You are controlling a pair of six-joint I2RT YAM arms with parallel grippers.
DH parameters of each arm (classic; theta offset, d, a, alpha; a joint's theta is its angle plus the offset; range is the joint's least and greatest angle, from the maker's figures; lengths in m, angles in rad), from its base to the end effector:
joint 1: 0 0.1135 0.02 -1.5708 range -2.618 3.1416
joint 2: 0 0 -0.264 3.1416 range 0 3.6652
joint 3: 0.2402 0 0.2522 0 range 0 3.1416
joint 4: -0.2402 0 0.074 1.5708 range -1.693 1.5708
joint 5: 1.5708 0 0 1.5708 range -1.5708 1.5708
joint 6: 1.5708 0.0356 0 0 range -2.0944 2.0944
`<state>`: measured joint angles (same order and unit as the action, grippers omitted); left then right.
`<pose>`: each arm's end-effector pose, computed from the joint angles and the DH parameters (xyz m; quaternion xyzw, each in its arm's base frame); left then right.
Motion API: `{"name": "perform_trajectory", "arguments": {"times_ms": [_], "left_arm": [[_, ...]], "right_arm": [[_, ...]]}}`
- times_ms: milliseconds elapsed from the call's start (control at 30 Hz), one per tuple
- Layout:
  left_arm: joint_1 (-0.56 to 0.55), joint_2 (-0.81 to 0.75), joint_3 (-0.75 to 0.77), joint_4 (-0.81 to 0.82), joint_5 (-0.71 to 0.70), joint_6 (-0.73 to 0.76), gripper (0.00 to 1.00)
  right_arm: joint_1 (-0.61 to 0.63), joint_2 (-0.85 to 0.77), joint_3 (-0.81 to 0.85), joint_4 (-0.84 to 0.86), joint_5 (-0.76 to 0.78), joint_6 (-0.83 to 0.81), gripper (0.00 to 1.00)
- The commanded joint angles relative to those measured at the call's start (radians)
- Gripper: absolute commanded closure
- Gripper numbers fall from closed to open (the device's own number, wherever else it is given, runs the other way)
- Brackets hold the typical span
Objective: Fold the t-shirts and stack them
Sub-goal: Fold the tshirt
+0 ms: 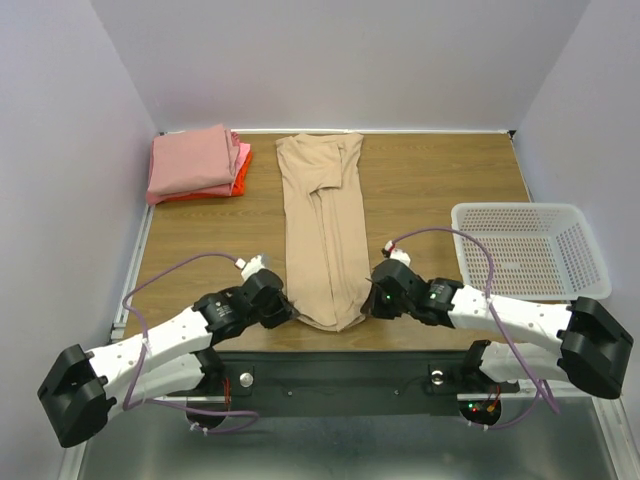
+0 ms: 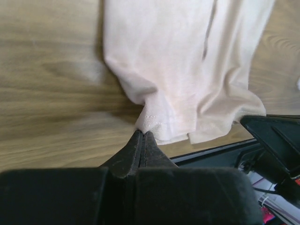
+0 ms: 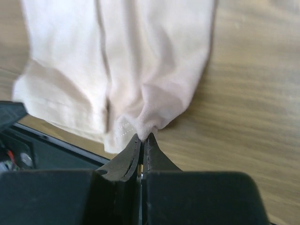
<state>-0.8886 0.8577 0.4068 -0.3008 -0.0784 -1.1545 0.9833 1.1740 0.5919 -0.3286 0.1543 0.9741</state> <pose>0.1118 -0.1332 0.1857 -0.1370 0.9064 -0.3206 0.2384 0.1279 0.1822 0.1862 0.0206 0.9433 0.2274 0.2408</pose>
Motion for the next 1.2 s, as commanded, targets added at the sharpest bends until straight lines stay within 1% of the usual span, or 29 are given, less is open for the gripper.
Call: {"name": "perform_trajectory", "arguments": {"times_ms": [0,100,167,267,300,400,433,500,533,633,700,733,833,967,1167], "left_arm": [[0.0,0.033,0.09,0.037,-0.122,0.047,1.0],[0.014,0.069,0.153,0.034,-0.191,0.059,1.0],[0.034,0.105,0.196,0.064,-0.207,0.094,1.0],[0.098,0.174,0.268,0.094,-0.207,0.18,1.0],[0.141,0.194,0.286,0.097,-0.202,0.199,1.0],[0.212,0.282,0.355,0.132,-0.144,0.288,1.0],[0.253,0.323,0.372,0.147,-0.135,0.302,1.0],[0.281,0.362,0.42,0.164,-0.115,0.341,1.0],[0.313,0.4,0.435,0.186,-0.107,0.357,1.0],[0.346,0.46,0.5,0.212,-0.08,0.403,1.0],[0.376,0.544,0.553,0.212,-0.063,0.433,1.0],[0.384,0.544,0.57,0.213,-0.055,0.441,1.0],[0.419,0.641,0.632,0.229,-0.031,0.484,1.0],[0.454,0.719,0.711,0.236,-0.014,0.515,1.0],[0.508,0.809,0.776,0.265,0.022,0.536,1.0]], "right_arm": [[-0.037,0.025,0.095,0.039,0.129,-0.051,1.0],[-0.092,0.061,0.143,0.042,0.117,-0.067,1.0],[-0.133,0.107,0.207,0.043,0.114,-0.104,1.0],[-0.178,0.168,0.293,0.054,0.117,-0.152,1.0],[-0.19,0.182,0.311,0.056,0.12,-0.172,1.0],[-0.241,0.245,0.382,0.074,0.11,-0.205,1.0],[-0.264,0.262,0.402,0.079,0.105,-0.215,1.0],[-0.288,0.315,0.459,0.094,0.087,-0.23,1.0],[-0.313,0.334,0.479,0.097,0.077,-0.241,1.0],[-0.354,0.41,0.555,0.109,0.051,-0.27,1.0],[-0.385,0.476,0.618,0.114,0.01,-0.294,1.0],[-0.396,0.502,0.641,0.115,-0.002,-0.302,1.0],[-0.435,0.585,0.715,0.117,-0.038,-0.322,1.0],[-0.488,0.671,0.795,0.117,-0.09,-0.344,1.0],[-0.532,0.774,0.89,0.115,-0.137,-0.376,1.0]]}}
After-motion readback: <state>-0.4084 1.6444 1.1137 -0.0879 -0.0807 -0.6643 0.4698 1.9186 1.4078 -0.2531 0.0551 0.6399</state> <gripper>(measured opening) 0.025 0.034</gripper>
